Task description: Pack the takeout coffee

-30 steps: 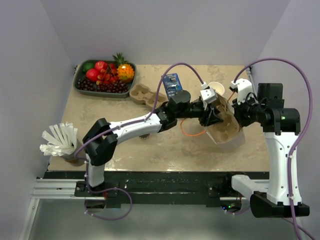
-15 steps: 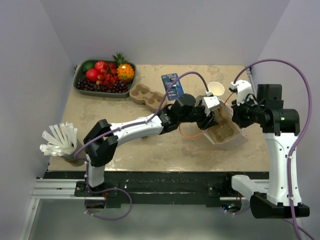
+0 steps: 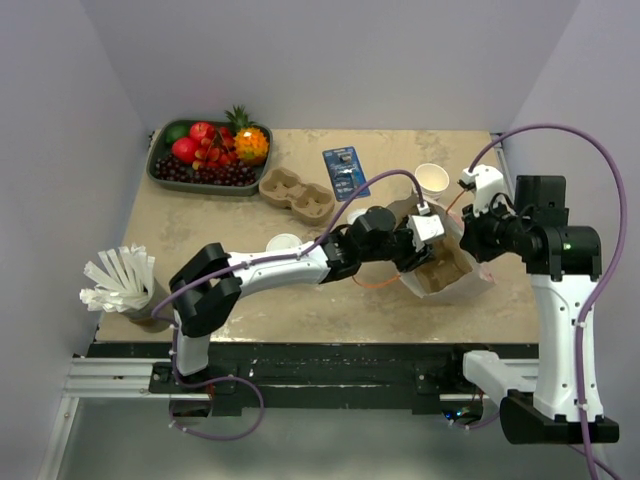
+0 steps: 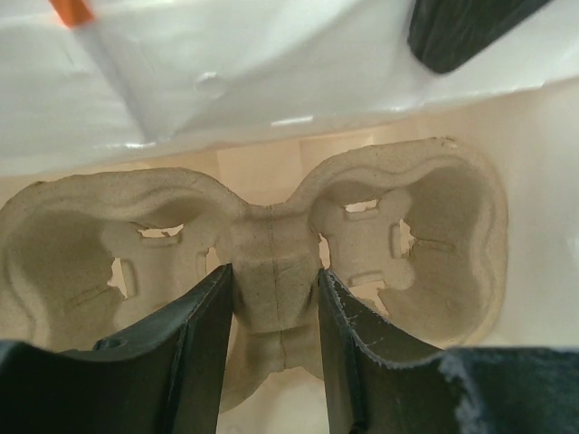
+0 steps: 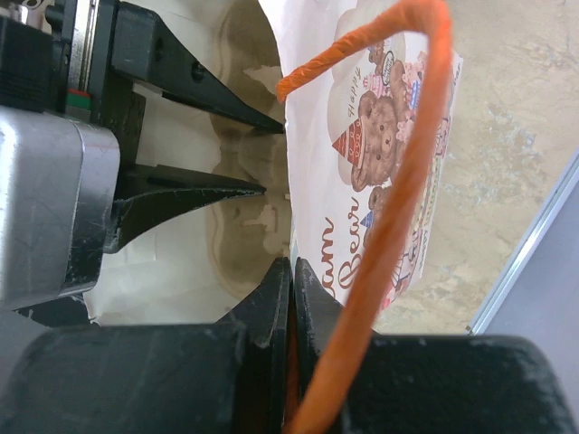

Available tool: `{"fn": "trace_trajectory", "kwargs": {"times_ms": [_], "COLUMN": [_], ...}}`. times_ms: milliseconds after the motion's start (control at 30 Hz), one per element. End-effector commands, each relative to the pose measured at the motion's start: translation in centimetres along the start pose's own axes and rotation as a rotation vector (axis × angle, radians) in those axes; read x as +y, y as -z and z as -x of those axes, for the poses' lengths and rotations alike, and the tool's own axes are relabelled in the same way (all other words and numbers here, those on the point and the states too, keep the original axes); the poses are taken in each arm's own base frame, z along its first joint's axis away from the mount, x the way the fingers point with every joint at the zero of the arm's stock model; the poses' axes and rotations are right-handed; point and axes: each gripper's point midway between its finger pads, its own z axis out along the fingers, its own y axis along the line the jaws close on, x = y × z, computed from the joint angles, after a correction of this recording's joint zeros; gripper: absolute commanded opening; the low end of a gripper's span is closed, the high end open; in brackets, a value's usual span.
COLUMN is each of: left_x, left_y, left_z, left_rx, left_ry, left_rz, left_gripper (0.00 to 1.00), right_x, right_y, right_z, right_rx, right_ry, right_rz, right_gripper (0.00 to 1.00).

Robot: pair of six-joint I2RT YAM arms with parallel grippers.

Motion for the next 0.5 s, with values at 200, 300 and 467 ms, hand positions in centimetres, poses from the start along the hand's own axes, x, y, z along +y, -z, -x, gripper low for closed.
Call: {"fn": "trace_trajectory", "kwargs": {"times_ms": [200,300,467], "left_x": [0.6,0.6,0.7], "left_y": [-1.2,-1.7,-2.7], "left_z": [1.4,1.4,1.9], "left_rx": [-0.071,-0.086,-0.084], "left_ry": [-0.086,-0.09,-0.085], "left_rz": [0.039,0.039,0.038], "left_gripper": [0.0,0.0,0.0], "right_x": [0.8,1.1,1.1], "right_y": [0.3,0.2,0.4], "right_z": [2.3,2.1,2.0], "right_rx": [-0.078,-0.07,-0.066], "right_ry": [-0.004,-0.004,0.0], "right_rz": [0.051,0.068,0.069], "right_gripper": [0.0,0.0,0.0]}}
